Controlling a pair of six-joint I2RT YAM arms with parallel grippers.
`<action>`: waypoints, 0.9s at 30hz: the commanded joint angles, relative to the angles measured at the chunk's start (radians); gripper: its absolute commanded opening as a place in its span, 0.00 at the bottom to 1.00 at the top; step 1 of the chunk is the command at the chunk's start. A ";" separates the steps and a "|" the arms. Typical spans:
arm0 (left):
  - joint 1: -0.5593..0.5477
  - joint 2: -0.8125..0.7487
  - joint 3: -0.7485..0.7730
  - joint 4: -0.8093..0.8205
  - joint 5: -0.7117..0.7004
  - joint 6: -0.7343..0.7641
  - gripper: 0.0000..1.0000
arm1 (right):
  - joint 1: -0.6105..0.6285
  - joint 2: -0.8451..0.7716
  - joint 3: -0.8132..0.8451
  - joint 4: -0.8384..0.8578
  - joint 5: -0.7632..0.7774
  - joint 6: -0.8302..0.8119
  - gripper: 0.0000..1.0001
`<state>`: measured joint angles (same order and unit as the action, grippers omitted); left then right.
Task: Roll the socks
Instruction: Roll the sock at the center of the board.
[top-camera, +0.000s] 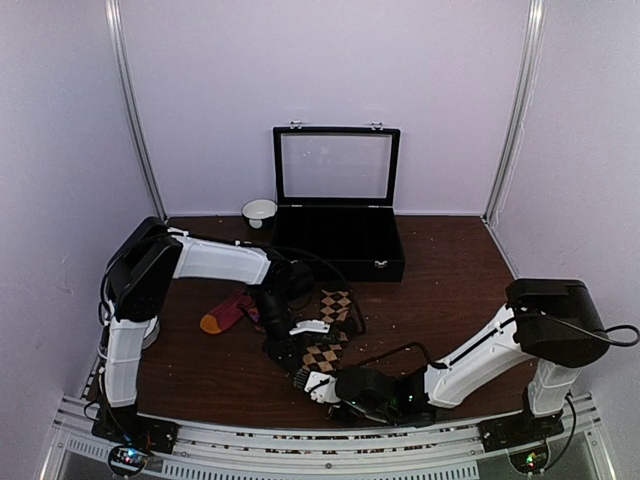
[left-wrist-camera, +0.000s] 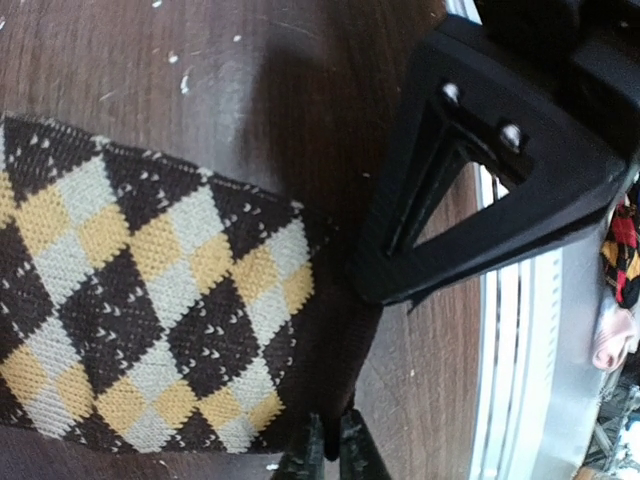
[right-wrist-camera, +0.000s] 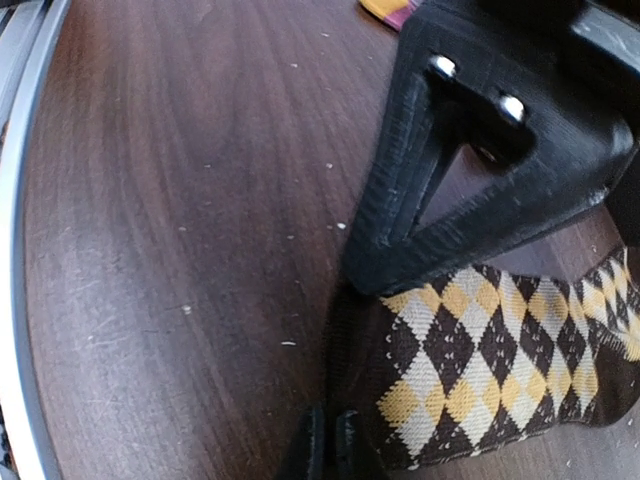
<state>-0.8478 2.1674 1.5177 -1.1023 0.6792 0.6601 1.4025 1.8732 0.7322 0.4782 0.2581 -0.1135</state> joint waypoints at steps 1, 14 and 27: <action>0.009 -0.028 -0.001 -0.019 0.024 0.036 0.17 | -0.017 0.014 0.005 -0.008 0.021 0.095 0.02; 0.029 -0.356 -0.290 0.294 -0.041 0.072 0.86 | -0.112 -0.068 -0.131 0.176 -0.312 0.527 0.00; -0.079 -0.400 -0.382 0.497 -0.162 0.121 0.74 | -0.292 0.075 -0.073 0.218 -0.679 0.979 0.00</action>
<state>-0.9077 1.7653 1.1286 -0.7025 0.5720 0.7502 1.1458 1.8874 0.6617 0.6659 -0.2634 0.6819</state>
